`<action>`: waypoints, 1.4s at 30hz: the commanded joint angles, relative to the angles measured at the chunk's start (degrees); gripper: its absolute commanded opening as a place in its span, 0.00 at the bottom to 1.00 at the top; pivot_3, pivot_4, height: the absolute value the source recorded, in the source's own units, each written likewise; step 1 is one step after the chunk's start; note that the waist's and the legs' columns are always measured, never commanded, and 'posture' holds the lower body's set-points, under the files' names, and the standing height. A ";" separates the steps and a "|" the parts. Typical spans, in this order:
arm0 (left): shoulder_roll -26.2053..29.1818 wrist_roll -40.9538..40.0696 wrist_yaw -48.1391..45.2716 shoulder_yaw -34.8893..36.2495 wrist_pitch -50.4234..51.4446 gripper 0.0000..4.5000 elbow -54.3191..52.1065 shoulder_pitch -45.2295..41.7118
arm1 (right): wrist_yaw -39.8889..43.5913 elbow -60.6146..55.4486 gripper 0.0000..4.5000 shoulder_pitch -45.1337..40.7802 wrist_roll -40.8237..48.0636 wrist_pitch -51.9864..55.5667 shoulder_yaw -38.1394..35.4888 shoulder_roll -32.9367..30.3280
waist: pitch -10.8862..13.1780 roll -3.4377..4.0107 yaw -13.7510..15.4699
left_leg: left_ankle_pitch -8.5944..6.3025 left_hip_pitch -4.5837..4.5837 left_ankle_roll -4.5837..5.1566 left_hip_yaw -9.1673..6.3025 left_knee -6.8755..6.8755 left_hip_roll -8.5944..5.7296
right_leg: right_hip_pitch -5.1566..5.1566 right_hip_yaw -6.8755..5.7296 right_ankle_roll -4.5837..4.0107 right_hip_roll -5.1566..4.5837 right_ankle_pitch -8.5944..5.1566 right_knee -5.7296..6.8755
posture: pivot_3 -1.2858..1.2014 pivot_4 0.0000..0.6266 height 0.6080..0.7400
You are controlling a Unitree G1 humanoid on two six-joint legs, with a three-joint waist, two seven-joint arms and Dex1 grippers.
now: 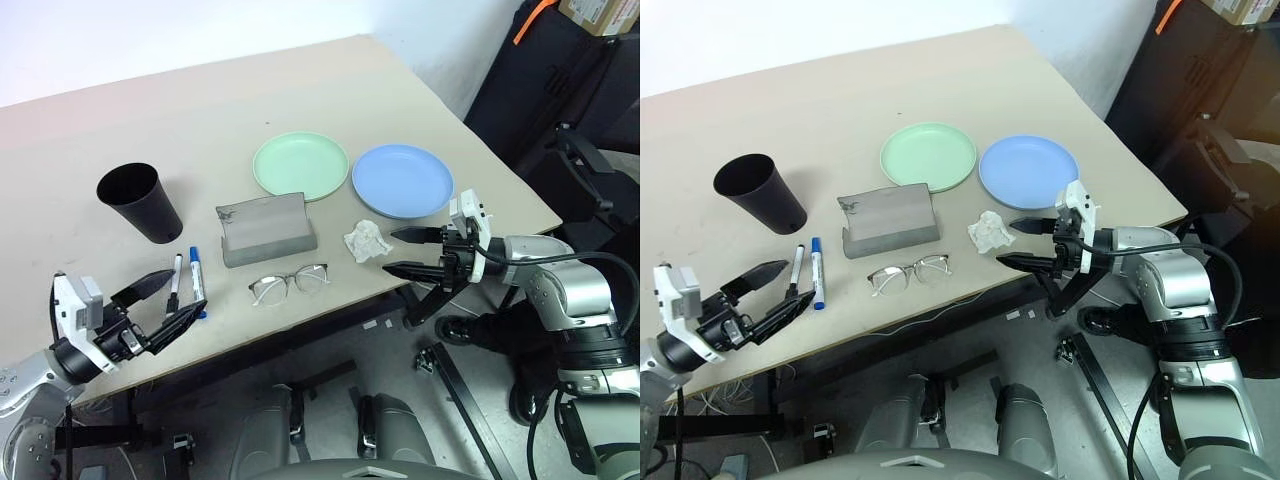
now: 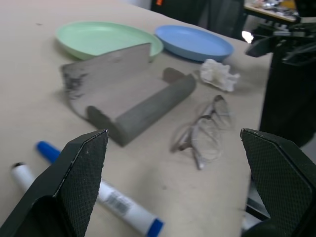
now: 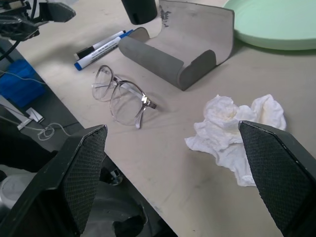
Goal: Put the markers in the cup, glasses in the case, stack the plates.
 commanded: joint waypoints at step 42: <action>-0.40 0.87 -0.65 -2.43 -1.85 1.00 -1.67 -1.58 | -2.45 43.96 1.00 -32.94 -26.61 -12.61 14.40 2.91 | 0.02 0.03 -0.31 | 0.05 -0.01 -0.04 0.23 0.10 0.03 | -0.04 0.04 0.20 0.12 0.17 0.14 | 0.52 0.24 0.79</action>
